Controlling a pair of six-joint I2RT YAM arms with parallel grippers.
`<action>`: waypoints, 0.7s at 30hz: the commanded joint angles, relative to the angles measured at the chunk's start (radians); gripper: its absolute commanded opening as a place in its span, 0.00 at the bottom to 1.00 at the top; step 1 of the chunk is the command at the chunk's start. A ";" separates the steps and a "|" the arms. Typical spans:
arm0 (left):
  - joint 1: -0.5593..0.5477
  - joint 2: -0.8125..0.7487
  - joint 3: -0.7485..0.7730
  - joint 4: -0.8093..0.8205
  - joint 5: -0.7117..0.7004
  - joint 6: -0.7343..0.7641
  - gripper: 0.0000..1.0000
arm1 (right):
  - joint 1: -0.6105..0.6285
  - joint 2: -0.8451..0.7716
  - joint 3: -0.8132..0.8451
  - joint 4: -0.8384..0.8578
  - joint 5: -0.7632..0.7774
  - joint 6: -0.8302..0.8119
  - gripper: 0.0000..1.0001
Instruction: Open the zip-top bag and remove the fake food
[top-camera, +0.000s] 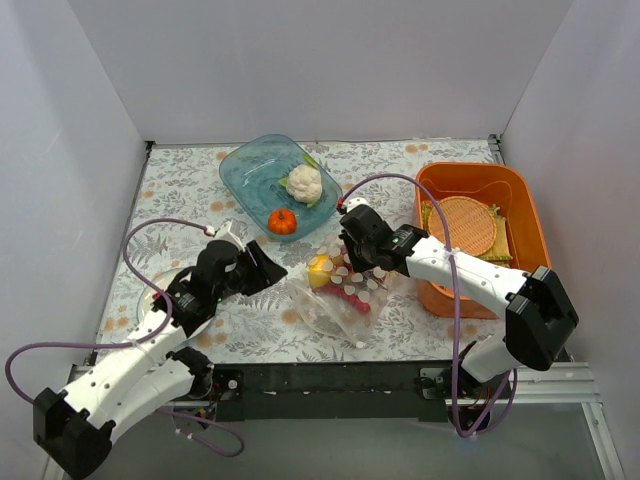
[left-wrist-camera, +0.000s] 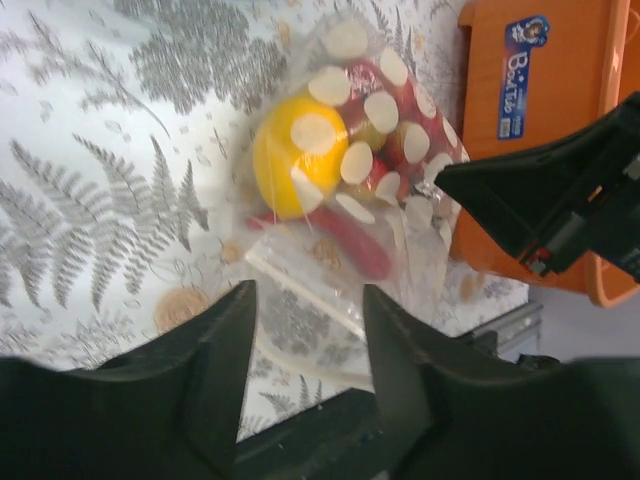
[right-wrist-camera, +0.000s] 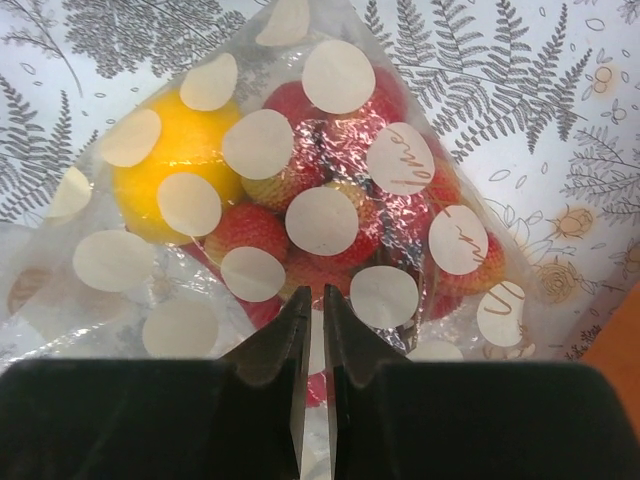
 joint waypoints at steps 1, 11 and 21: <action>-0.073 -0.112 -0.053 -0.069 0.033 -0.112 0.39 | -0.006 -0.019 0.018 -0.041 0.069 -0.017 0.18; -0.242 -0.067 -0.225 0.188 0.046 -0.302 0.25 | -0.004 -0.036 -0.045 -0.067 0.089 0.023 0.17; -0.364 0.206 -0.250 0.555 -0.140 -0.449 0.34 | 0.002 -0.030 0.011 -0.088 0.115 0.023 0.16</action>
